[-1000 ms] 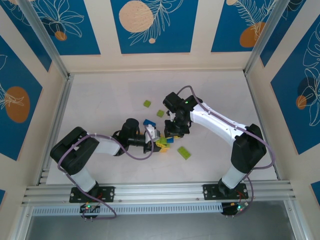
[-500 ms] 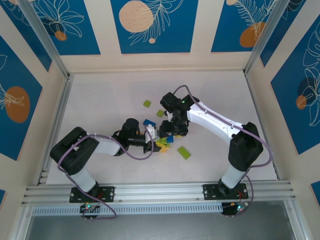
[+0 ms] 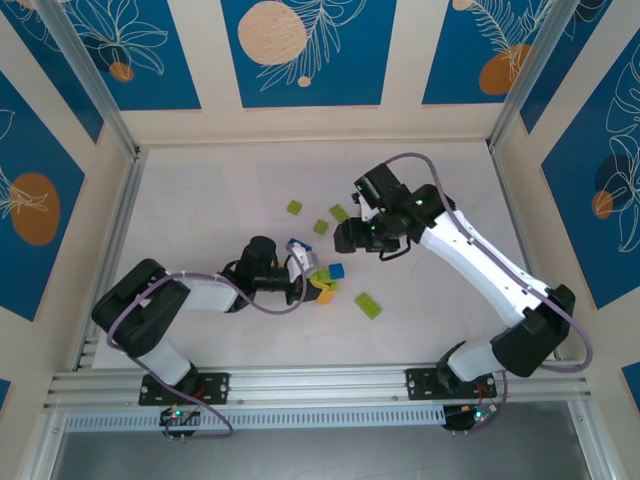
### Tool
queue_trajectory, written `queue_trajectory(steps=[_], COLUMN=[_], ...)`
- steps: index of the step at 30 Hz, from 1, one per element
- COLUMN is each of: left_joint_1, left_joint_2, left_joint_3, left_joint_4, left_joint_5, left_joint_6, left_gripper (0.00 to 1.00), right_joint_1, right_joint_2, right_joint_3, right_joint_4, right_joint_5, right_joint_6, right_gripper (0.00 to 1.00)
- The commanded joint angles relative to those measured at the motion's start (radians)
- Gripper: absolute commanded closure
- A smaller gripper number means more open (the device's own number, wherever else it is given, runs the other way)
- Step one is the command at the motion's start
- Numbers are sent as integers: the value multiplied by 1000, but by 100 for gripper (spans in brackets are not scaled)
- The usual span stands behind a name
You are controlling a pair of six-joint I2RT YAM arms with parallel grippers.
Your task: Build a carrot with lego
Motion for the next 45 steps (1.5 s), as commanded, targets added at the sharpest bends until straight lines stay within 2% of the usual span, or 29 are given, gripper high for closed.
queue_trajectory(steps=[1,3,5,8,10,13,15,19,24,32,36,45], left_joint_1=[4,22,33,53,107,235,306,393,463,588,626,631], left_joint_2=[-101,-144,-170,-191,-187,-173,-165,-103,5,139,225,383], left_joint_3=[77,93,169,301,382,453,476,528,570,601,672,795], left_joint_4=[-203,-245,-401,-677,-816,-905,-932,-1000,-1034,-1009,-1029,-1106], left_joint_5=[-87,-110,-97,-155,-186,-85,-37,-27,32,108,153,144], left_joint_6=[-72,-142,-158,-137,-166,-228,-241,-235,-225,-246,-236,-181], left_gripper=[68,67,67,66,67,67,66,65,61,63,62,62], right_joint_1=[-2,-2,-2,-2,-5,-7,-17,-60,-98,-114,-120,-128], right_joint_2=[-36,-59,-83,-119,-135,-162,-184,-248,-292,-295,-303,-302], right_joint_3=[-71,-108,-141,-182,-197,-202,-198,-189,-206,-220,-244,-294], right_joint_4=[37,62,84,114,122,118,106,84,77,55,64,79], right_joint_5=[-45,-60,-75,-90,-98,-90,-78,-77,-112,-138,-149,-152], right_joint_6=[-13,-12,-13,-18,-26,-38,-44,-59,-63,-73,-65,-46], right_gripper=[30,30,30,30,30,30,30,30,30,30,30,31])
